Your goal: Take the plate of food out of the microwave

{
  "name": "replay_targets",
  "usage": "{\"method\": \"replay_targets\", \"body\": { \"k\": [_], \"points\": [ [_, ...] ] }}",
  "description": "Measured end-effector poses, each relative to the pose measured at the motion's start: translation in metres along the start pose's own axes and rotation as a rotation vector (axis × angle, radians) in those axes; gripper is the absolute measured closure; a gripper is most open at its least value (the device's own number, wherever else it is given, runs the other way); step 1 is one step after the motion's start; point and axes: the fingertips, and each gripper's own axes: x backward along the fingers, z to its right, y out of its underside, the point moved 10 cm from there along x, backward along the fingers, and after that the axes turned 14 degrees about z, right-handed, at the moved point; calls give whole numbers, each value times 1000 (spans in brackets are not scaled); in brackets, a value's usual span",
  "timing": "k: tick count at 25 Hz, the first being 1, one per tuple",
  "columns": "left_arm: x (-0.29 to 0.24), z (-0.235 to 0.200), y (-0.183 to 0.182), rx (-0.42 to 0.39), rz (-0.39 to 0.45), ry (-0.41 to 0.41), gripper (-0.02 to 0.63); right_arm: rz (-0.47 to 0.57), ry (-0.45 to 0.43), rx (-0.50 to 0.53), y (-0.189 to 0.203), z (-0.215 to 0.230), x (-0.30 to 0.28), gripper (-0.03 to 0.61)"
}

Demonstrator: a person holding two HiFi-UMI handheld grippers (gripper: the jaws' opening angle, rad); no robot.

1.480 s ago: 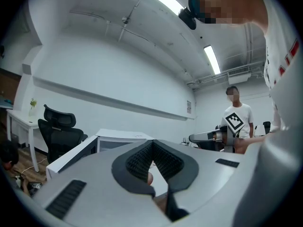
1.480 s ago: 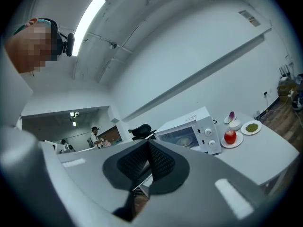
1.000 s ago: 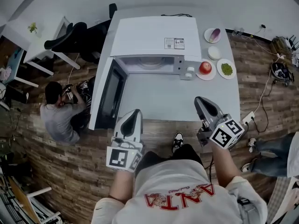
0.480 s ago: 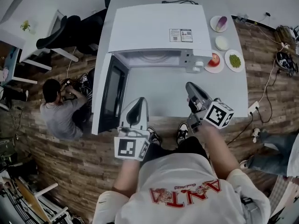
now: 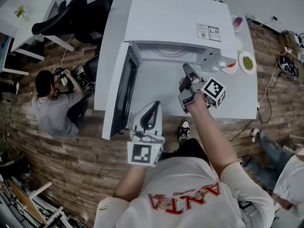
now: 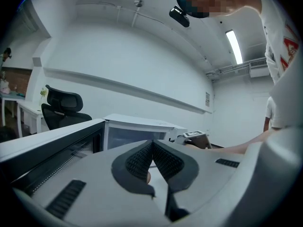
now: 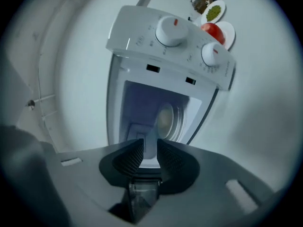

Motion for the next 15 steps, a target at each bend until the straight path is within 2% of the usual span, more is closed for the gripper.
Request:
{"method": "replay_targets", "body": {
  "k": [5,9,15],
  "points": [
    [2,-8,5,20,-4,3,604,36,81,-96,12,15,-37,498],
    [0,-13,10,17,-17,18,604,111,128,-156,11,22,-61,497],
    [-2,-21,14,29,-20,16,604,150,170,-178,11,32,-85,483]
  ]
}}
